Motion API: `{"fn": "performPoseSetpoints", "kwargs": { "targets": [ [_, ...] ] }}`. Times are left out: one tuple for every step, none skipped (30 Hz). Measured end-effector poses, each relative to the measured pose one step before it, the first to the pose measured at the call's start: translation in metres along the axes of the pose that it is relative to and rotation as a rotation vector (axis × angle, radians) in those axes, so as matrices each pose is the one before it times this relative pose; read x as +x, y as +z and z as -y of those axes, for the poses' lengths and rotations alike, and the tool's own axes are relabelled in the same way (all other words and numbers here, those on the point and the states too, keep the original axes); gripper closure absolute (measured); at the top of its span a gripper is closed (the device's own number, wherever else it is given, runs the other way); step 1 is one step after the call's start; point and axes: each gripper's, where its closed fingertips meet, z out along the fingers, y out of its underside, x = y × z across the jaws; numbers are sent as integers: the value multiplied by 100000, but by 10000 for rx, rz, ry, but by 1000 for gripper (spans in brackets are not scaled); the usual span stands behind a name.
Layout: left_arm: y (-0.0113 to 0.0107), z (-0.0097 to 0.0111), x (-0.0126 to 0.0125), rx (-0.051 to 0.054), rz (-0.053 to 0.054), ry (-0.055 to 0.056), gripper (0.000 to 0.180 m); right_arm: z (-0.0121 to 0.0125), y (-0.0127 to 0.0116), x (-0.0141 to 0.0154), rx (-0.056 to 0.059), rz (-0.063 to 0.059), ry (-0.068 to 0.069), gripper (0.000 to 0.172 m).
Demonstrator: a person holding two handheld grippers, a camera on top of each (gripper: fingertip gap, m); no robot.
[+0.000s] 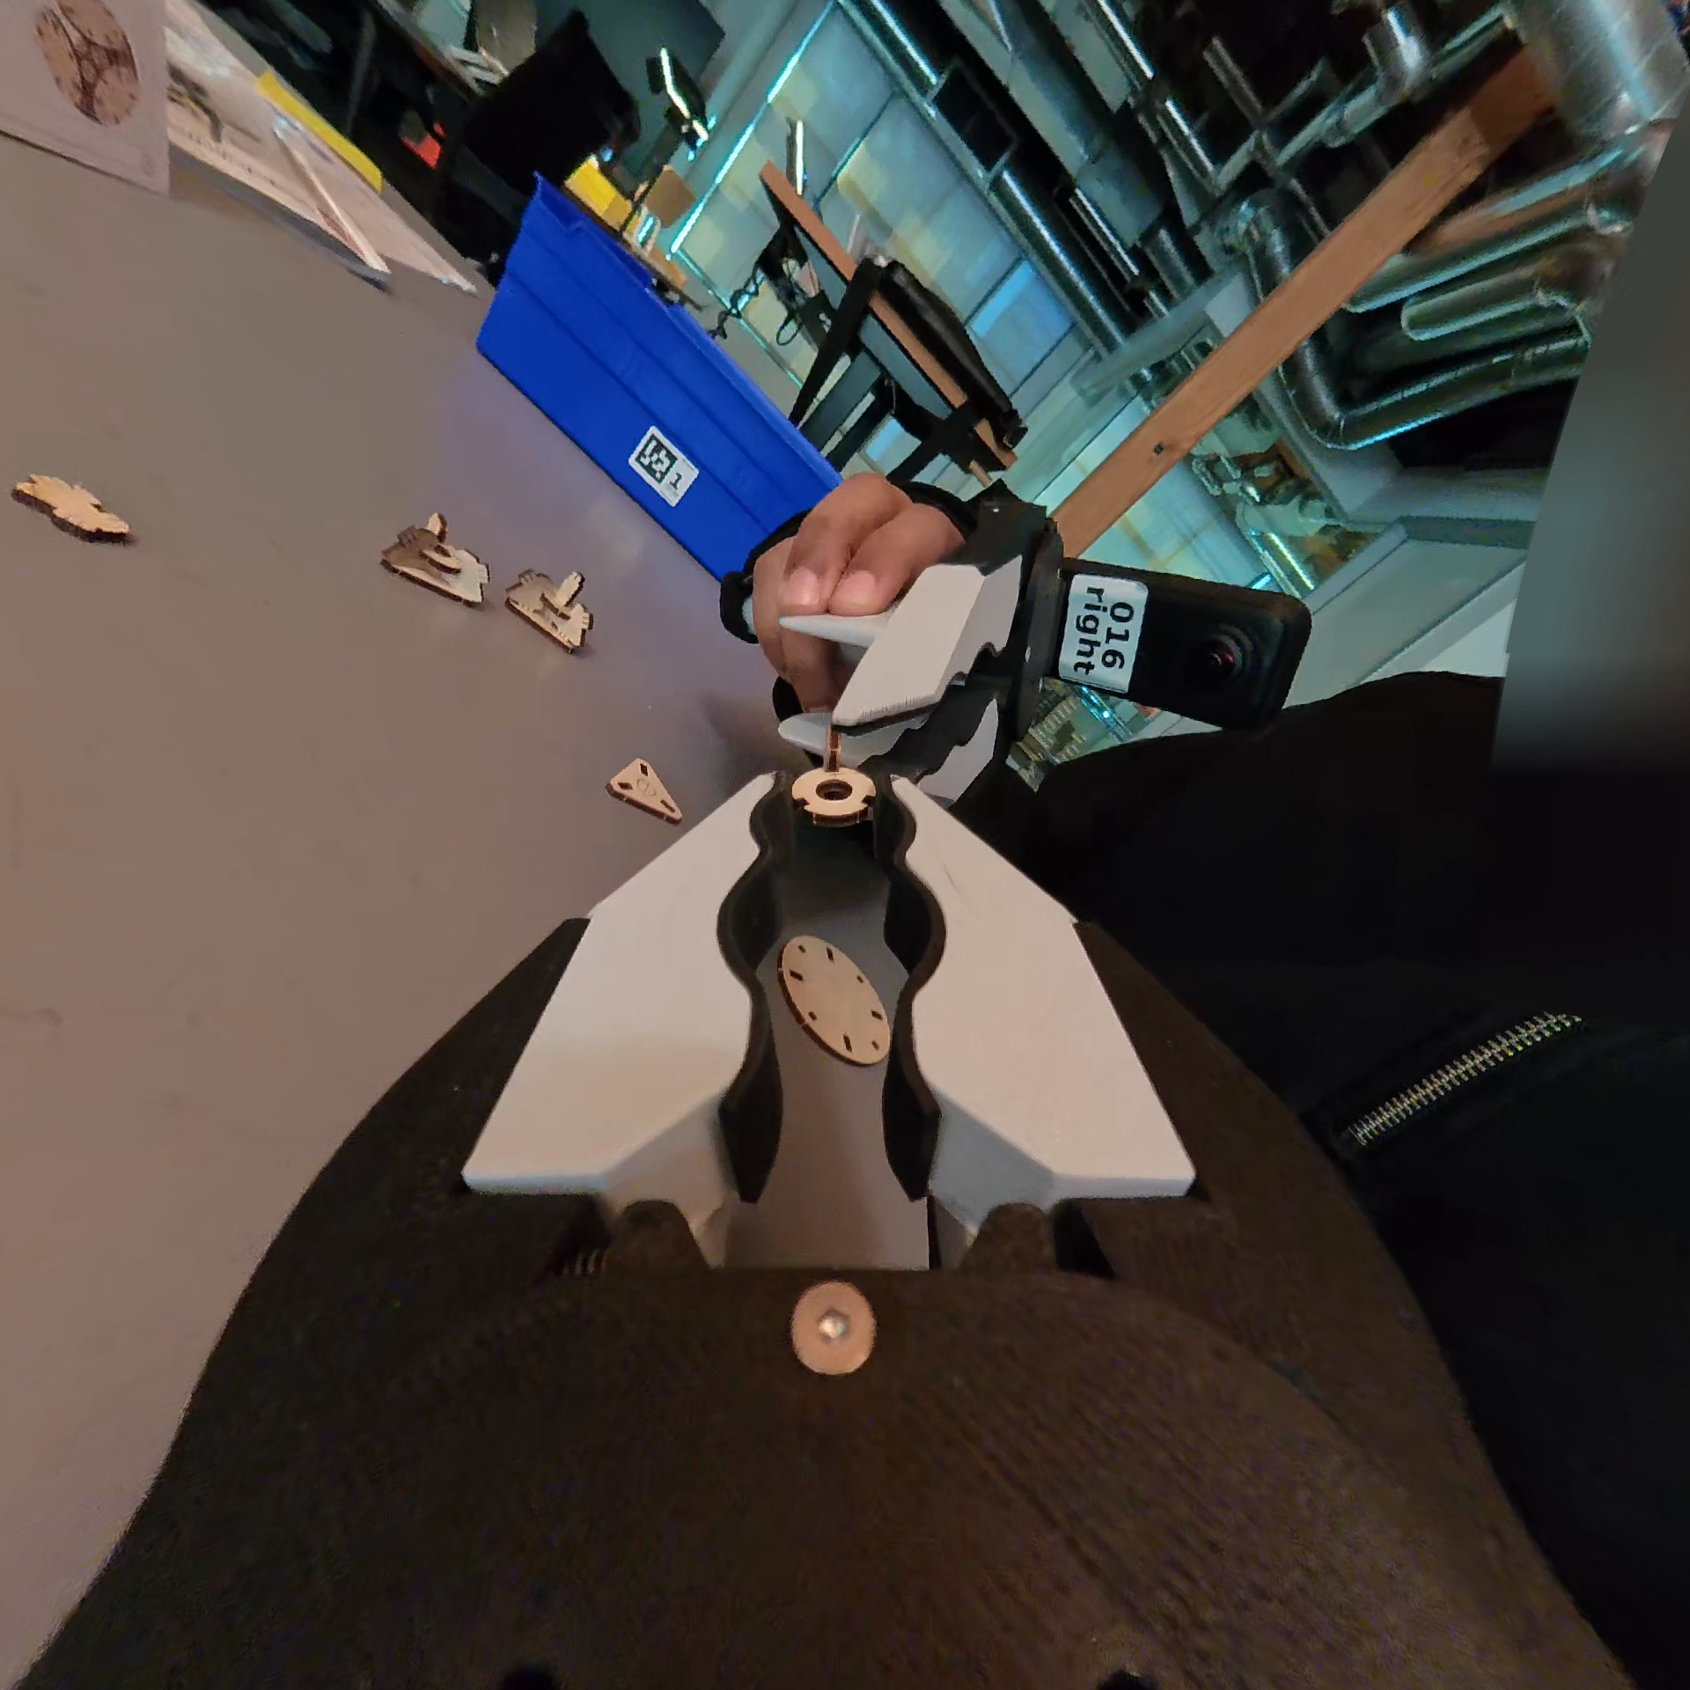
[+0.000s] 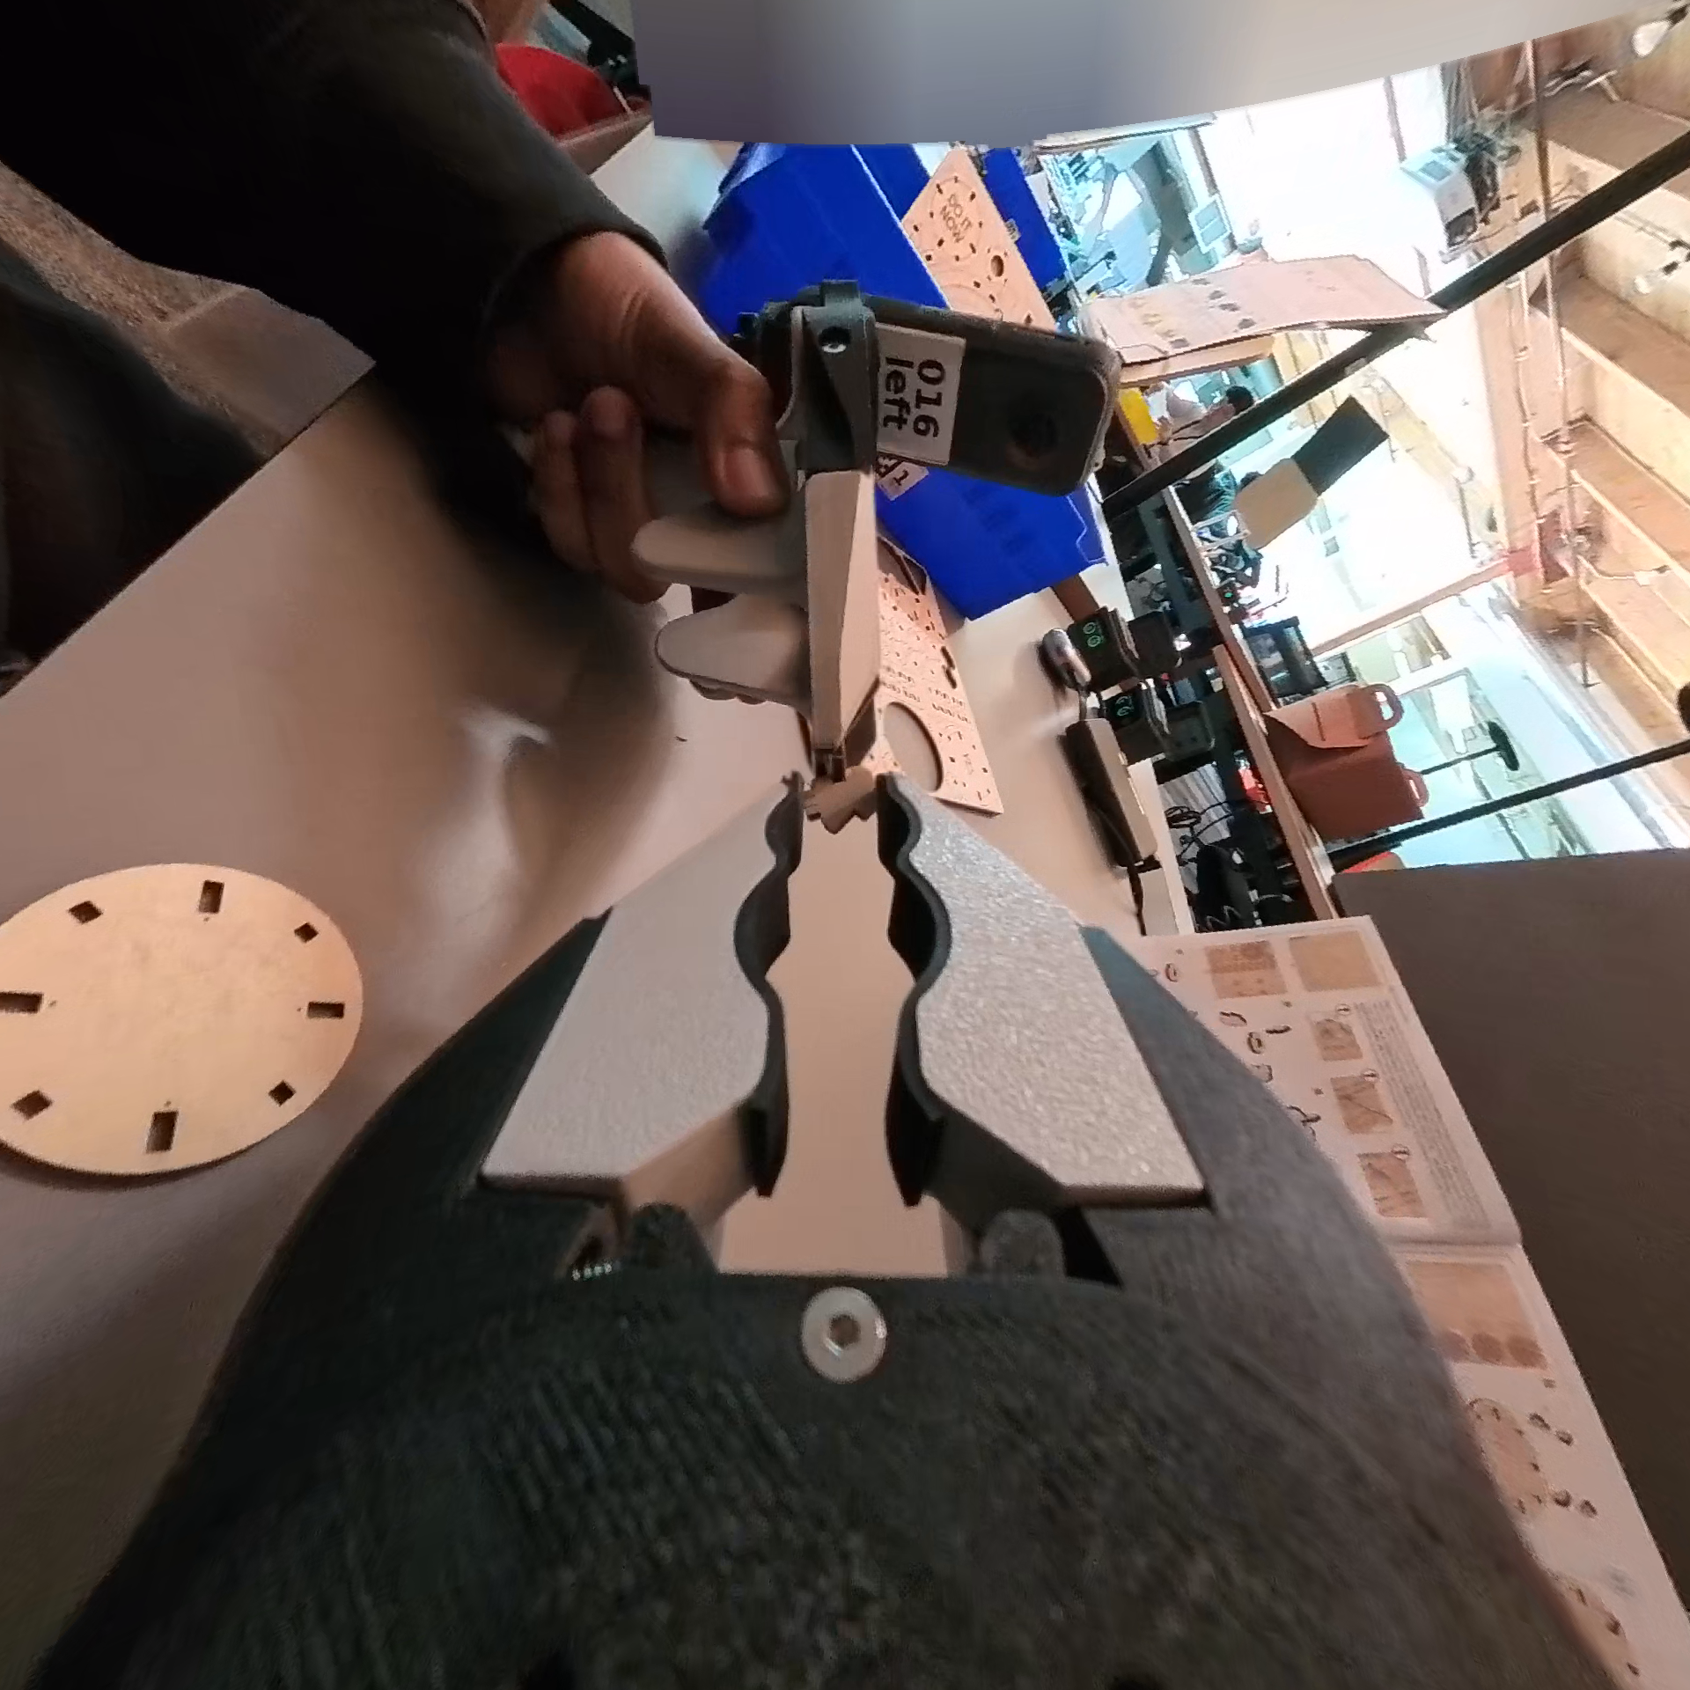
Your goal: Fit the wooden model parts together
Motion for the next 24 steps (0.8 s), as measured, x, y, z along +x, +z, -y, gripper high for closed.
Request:
{"fn": "performPoseSetpoints", "kwargs": {
  "targets": [
    [49, -182, -74, -123, 28, -68, 166, -58, -36, -172, -5, 75, -34, 158],
    [68, -239, -49, -159, 27, -70, 166, -66, -43, -217, 1, 96, 1, 158],
    [74, -283, -37, -188, 7, -76, 165, -44, -56, -248, 31, 111, 37, 158],
    [58, -222, -5, -150, -3, -49, 165, -12, -58, -219, 52, 91, 60, 158],
    [53, -47, -54, -33, 39, 1, 165, 2, -35, -151, 62, 53, 67, 158],
    [54, 66, -225, 36, 148, -35, 164, 305, 9, -356, 216, 160, 49, 160],
    [139, -233, 70, -174, -47, 13, 165, 800, 173, -527, 417, 186, 63, 172],
    [223, -323, 243, -239, -77, 137, 164, 755, 408, -371, 244, 37, -51, 172],
    [84, -101, 110, -79, -21, 87, 164, 327, 420, -297, -117, -26, -361, 172],
    [-93, 122, 0, 99, -36, -44, 164, 37, 289, -57, -247, -165, -472, 172],
    [-159, 199, -3, 149, -41, -63, 164, -68, 98, 75, -154, -155, -259, 172],
    [-115, 181, -56, 134, 7, -37, 164, -34, -61, 119, 11, -53, 93, 172],
    [-43, 142, -59, 100, 44, 10, 164, -17, -218, 304, 118, -68, 321, 172],
    [-24, 102, -41, 69, 35, 20, 164, 71, -356, 516, 206, -143, 368, 172],
    [-50, 165, -33, 116, 14, 12, 165, 140, -437, 666, 287, -187, 427, 172],
    [-126, 230, 9, 162, -35, -10, 165, 182, -490, 795, 347, -197, 579, 172],
    [-148, 278, 1, 197, -44, -30, 165, 193, -499, 917, 378, -191, 740, 172],
    [-163, 246, 49, 175, -78, -39, 165, 103, -482, 912, 310, -142, 786, 170],
    [-112, 151, 94, 108, -107, -42, 165, -67, -420, 799, 146, -69, 691, 161],
    [-59, 75, 113, 48, -105, -32, 165, -224, -326, 583, -7, -20, 482, 151],
    [-40, 11, 93, 10, -81, -21, 165, -309, -213, 322, -99, -1, 207, 143],
    [1, -44, 130, -35, -96, -6, 165, -331, -54, 21, -134, 30, -55, 138],
    [4, -79, 127, -51, -91, 5, 165, -248, 110, -305, -108, 81, -224, 137],
    [4, -74, 154, -52, -106, 6, 165, -162, 247, -529, -84, 144, -275, 138]
  ]
}}
